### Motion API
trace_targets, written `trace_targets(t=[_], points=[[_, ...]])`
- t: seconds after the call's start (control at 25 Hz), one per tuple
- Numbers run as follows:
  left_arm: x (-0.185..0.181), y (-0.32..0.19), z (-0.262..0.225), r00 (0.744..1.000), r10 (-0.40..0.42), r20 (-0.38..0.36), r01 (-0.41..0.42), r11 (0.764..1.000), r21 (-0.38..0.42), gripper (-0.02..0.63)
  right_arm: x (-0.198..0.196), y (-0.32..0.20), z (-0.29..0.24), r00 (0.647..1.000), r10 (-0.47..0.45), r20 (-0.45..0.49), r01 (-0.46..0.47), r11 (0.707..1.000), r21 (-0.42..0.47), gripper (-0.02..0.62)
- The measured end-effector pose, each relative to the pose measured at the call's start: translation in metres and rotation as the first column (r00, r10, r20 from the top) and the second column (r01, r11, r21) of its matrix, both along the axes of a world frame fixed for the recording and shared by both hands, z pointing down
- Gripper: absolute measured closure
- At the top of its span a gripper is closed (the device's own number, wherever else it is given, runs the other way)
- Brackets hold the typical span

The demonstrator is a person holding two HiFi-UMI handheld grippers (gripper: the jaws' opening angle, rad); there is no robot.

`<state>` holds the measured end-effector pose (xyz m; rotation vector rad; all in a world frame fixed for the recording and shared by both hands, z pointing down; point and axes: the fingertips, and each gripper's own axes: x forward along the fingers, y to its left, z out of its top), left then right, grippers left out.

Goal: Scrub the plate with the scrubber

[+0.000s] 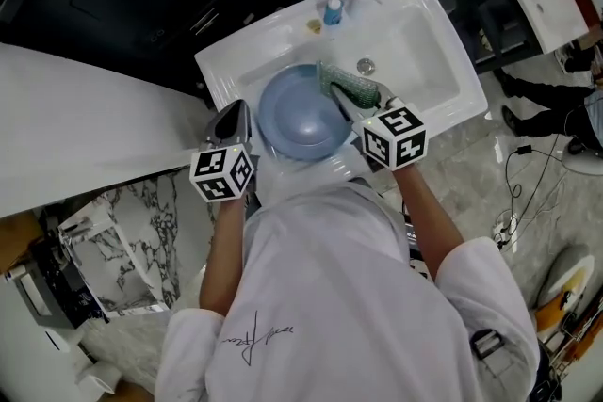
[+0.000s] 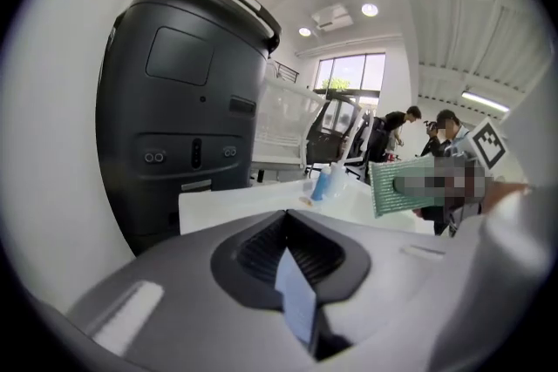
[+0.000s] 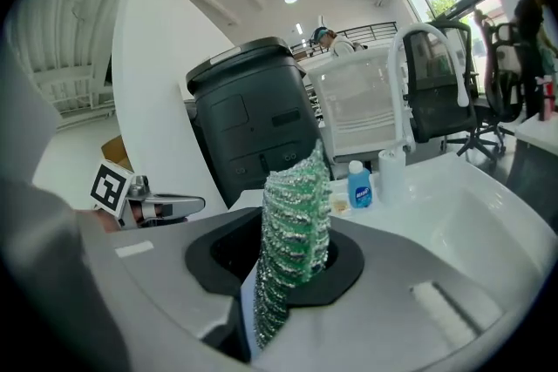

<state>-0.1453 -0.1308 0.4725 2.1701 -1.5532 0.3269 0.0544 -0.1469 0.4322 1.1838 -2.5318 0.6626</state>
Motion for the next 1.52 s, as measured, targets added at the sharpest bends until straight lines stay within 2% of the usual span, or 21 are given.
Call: trace_targets(t=[0.32,0.48,0.76,1.0,1.24,1.52], points=[[-0.005,0.011,-0.064,0.997,-0.050,-0.052,0.056,0.991,0.123,0.552,-0.004,0.002,-0.066,0.999,0.008,0.036,-0.013,0.987,0.162,0.532],[-0.008,0.015,-0.094,0.998,-0.058,-0.012,0.060,0.980,0.189,0.554,-0.005,0.003,-0.095,0.998,0.001,0.065,-0.015,0.976,0.216,0.532],[-0.011,0.031,-0.146,0.997,-0.079,0.010,0.073,0.959,0.275,0.554,-0.006,0.018,-0.138,0.997,-0.056,0.049,0.040,0.960,0.278,0.532],[0.004,0.048,-0.180,0.995,-0.056,0.079,0.026,0.942,0.336,0.554,-0.004,0.027,-0.160,0.993,-0.089,0.074,0.063,0.950,0.305,0.532],[0.019,0.052,-0.184,0.997,-0.044,0.062,0.020,0.938,0.345,0.554,0.000,0.032,-0.159,0.995,-0.092,0.036,0.076,0.946,0.316,0.538],[0.023,0.055,-0.178,0.997,-0.057,0.060,0.035,0.947,0.319,0.554,0.005,0.035,-0.158,0.994,-0.099,0.044,0.080,0.946,0.314,0.539]])
